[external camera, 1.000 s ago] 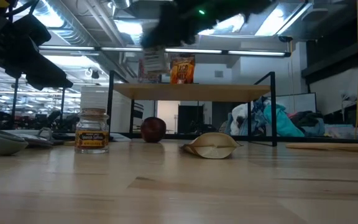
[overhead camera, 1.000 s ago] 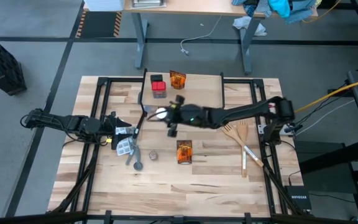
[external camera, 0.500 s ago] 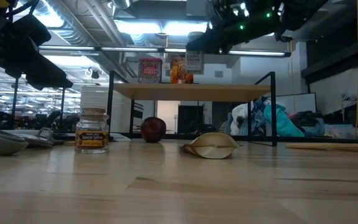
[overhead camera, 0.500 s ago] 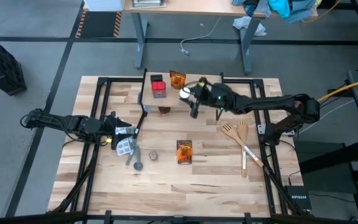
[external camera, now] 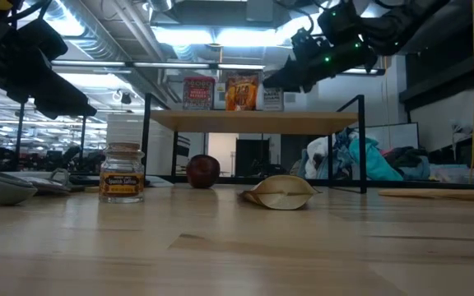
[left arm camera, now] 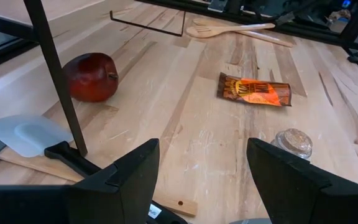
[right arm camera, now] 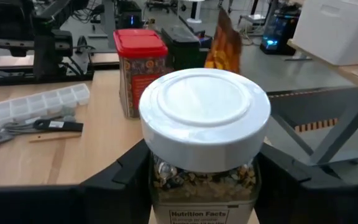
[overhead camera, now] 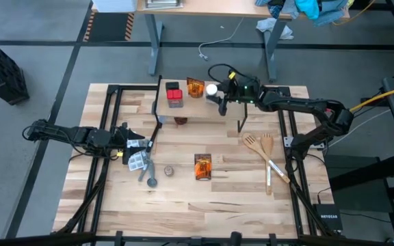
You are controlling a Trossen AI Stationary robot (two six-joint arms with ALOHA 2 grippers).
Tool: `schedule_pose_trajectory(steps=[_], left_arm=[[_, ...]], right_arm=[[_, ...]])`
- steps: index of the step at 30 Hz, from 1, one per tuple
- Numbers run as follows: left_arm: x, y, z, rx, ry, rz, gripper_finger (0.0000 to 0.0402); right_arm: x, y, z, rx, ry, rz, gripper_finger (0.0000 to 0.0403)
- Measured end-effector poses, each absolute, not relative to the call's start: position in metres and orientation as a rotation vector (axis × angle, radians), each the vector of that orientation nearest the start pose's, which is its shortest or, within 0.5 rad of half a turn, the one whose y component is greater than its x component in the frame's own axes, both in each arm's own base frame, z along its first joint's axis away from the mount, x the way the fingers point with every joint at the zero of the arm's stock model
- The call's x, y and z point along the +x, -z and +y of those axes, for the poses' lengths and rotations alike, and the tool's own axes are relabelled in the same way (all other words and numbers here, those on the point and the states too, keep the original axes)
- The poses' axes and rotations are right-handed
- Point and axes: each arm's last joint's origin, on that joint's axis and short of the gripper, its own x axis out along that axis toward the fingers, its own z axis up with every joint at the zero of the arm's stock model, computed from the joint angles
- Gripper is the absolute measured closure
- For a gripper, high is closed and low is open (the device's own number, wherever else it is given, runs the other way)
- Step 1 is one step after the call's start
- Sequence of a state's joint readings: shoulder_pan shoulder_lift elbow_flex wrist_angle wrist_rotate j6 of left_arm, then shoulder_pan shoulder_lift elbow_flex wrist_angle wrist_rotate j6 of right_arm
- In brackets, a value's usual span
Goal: Shelf spices
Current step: Put the white seasoning bottle on the shelf
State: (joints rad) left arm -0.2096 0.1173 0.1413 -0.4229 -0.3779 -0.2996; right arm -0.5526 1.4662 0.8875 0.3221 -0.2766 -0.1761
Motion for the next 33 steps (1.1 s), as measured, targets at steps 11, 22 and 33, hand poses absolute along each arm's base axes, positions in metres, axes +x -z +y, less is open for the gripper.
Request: schedule_pose_trajectory(steps=[11,22,33], left_arm=[[0.089,-0.164,-0.008,-0.18,-0.221,0.353,0.0167],[0.089,-0.164,-0.008,-0.18,-0.222,0.353,0.0167],[0.089,-0.163,-0.008,-0.18,-0.222,0.354,0.0167]], right_arm=[[0.268,-0.253,-0.178,-0.034,0.239,0.289,0.0201],[0.269,-0.249,-0.178,-0.021,0.225,0.321,0.0114],[0.269,-0.253,-0.178,-0.042,0.238,0.286,0.0096]])
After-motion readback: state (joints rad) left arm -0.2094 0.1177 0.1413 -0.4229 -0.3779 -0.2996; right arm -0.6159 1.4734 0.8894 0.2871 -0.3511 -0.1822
